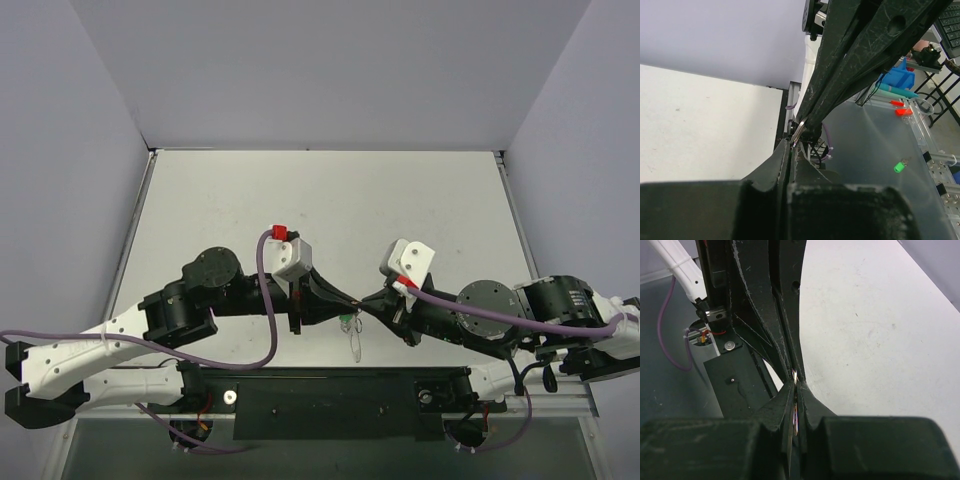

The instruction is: Remove the keys from the keyring

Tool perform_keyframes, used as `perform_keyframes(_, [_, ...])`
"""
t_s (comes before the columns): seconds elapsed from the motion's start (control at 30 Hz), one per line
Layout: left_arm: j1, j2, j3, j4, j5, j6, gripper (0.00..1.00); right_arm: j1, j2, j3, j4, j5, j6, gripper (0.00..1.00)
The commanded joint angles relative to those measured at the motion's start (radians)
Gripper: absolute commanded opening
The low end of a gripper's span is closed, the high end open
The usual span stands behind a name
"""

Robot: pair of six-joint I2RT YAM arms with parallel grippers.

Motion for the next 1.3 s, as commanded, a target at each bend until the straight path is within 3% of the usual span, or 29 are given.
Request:
perform_keyframes(0.0, [0.007,0.006,0.050,0.052,0.012,-0.011,0.00,0.000,-0.028,-0.055,0.102,0.016,0.011,0.00])
perform_keyframes(0.5, [0.022,-0.030,-0.025,0.346,0.159,-0.166,0.00,-0.019,-0.209,-0.346,0.434,-0.044,0.028,0.00])
perform_keyframes(0.8, [0.027,-0.023,-0.039,0.424,0.168,-0.227,0.00,-0.020,-0.178,-0.348,0.462,-0.044,0.043,0.00])
perform_keyframes(0.87, [0.027,-0.020,-0.027,0.399,0.162,-0.230,0.00,-0.019,-0.171,-0.334,0.448,-0.040,0.054,0.34])
perform_keyframes(0.93, [0.027,-0.023,-0.010,0.356,0.154,-0.220,0.00,-0.019,-0.172,-0.314,0.426,-0.037,0.057,0.50])
perform_keyframes(1.27, [0.027,-0.023,0.131,-0.022,0.099,-0.106,0.00,-0.017,-0.128,-0.106,0.198,-0.038,0.062,0.53])
